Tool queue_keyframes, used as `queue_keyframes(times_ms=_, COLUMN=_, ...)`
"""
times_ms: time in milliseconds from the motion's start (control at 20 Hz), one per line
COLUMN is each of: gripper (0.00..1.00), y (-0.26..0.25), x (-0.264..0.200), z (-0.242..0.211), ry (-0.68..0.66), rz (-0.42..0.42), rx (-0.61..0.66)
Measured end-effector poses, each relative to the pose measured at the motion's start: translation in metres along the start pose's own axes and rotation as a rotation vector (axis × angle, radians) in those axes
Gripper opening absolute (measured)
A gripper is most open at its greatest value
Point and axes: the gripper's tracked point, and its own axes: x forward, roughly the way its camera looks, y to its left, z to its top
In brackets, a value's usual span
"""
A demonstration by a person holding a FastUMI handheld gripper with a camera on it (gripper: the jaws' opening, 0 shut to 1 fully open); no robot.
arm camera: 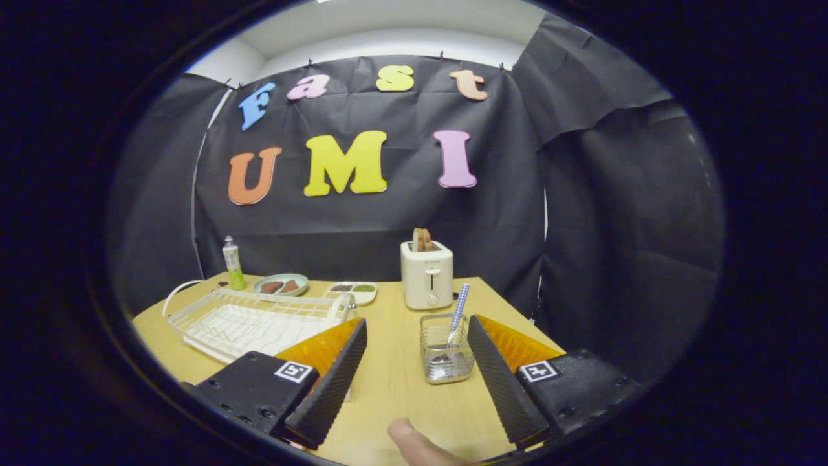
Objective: Take the plate from the dish rack, then take the spoon from the basket and place it into the plate.
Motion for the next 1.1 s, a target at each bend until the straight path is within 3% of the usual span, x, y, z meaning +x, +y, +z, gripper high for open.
queue_keyframes(times_ms=400, gripper=1.0, y=-0.042, x=0.104, z=-0.006, ry=0.116, rz=0.024, rx=0.06)
queue_keyframes(times_ms=550, gripper=1.0, y=-0.055, x=0.129, z=-0.005, ry=0.139, rz=0.03, rx=0.136)
queue_keyframes(times_ms=700, gripper=0.85, y=-0.062, x=0.153, z=0.0, ry=0.158, rz=0.049, rx=0.246)
queue_keyframes(times_ms=850, gripper=0.73, y=-0.067, x=0.167, z=-0.002, ry=0.158, rz=0.033, rx=0.211)
queue_keyframes(times_ms=1050, gripper=0.37, y=-0.065, x=0.175, z=-0.007, ry=0.168, rz=0.04, rx=0.194)
queue_keyframes(times_ms=1100, gripper=0.24, y=-0.063, x=0.17, z=-0.002, ry=0.155, rz=0.051, rx=0.209)
